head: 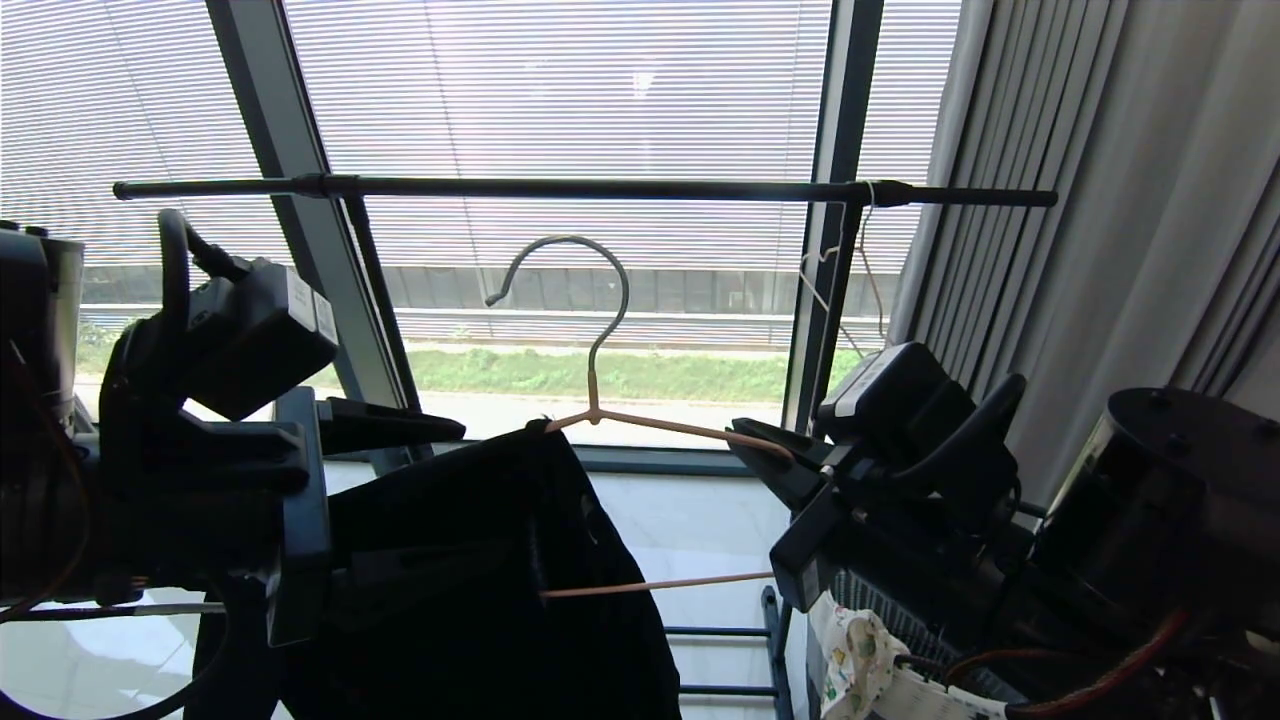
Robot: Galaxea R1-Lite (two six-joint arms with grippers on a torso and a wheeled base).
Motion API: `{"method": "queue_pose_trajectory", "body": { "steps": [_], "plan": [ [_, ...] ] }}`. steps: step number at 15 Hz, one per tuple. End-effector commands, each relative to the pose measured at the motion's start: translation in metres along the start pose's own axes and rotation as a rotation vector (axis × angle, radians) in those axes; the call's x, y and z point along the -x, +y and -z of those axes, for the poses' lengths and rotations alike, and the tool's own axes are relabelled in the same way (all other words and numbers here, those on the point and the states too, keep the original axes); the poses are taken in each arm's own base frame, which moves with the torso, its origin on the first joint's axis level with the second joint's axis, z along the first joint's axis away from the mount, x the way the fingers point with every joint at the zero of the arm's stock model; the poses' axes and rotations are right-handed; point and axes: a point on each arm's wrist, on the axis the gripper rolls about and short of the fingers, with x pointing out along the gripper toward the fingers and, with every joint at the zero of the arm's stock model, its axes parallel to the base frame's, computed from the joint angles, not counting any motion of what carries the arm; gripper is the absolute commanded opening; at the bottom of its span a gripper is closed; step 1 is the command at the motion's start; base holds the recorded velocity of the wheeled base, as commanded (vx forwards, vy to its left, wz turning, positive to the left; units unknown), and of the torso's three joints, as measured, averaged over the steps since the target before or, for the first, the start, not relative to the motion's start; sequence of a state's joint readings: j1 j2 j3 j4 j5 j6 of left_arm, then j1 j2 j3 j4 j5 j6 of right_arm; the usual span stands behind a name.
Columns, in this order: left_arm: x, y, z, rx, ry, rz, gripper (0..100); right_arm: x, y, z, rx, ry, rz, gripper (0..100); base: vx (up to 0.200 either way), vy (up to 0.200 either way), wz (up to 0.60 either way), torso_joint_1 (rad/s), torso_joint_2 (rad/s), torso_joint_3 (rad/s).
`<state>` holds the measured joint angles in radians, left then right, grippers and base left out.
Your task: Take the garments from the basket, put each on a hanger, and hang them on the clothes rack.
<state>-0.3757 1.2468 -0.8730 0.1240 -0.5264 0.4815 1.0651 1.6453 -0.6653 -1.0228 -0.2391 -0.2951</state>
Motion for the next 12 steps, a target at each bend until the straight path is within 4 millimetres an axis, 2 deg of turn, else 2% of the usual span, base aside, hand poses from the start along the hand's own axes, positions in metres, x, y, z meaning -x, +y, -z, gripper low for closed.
{"method": "queue_pose_trajectory", "body": {
  "steps": [1, 7, 8, 12],
  "plan": [
    [-0.004, 0.001, 0.002, 0.003, 0.012, 0.006, 0, 0.001, 0.0, -0.002, -0.001, -0.007, -0.002, 0, 0.0, 0.0, 0.0, 0.0, 0.0, 0.0],
    [-0.006, 0.001, 0.005, -0.001, 0.025, 0.004, 0, 0.004, 0.003, -0.005, 0.003, -0.017, -0.01, 0, 0.0, 0.0, 0.0, 0.0, 0.0, 0.0],
    [-0.006, 0.002, 0.005, -0.009, 0.023, -0.021, 0, 0.005, 0.003, -0.005, 0.003, -0.018, -0.012, 100, 0.0, 0.0, 0.0, 0.0, 0.0, 0.0],
    [-0.015, 0.005, 0.015, -0.027, 0.03, -0.109, 0, 0.005, 0.003, -0.003, 0.007, -0.005, -0.001, 100, 0.0, 0.0, 0.0, 0.0, 0.0, 0.0]
  ]
}}
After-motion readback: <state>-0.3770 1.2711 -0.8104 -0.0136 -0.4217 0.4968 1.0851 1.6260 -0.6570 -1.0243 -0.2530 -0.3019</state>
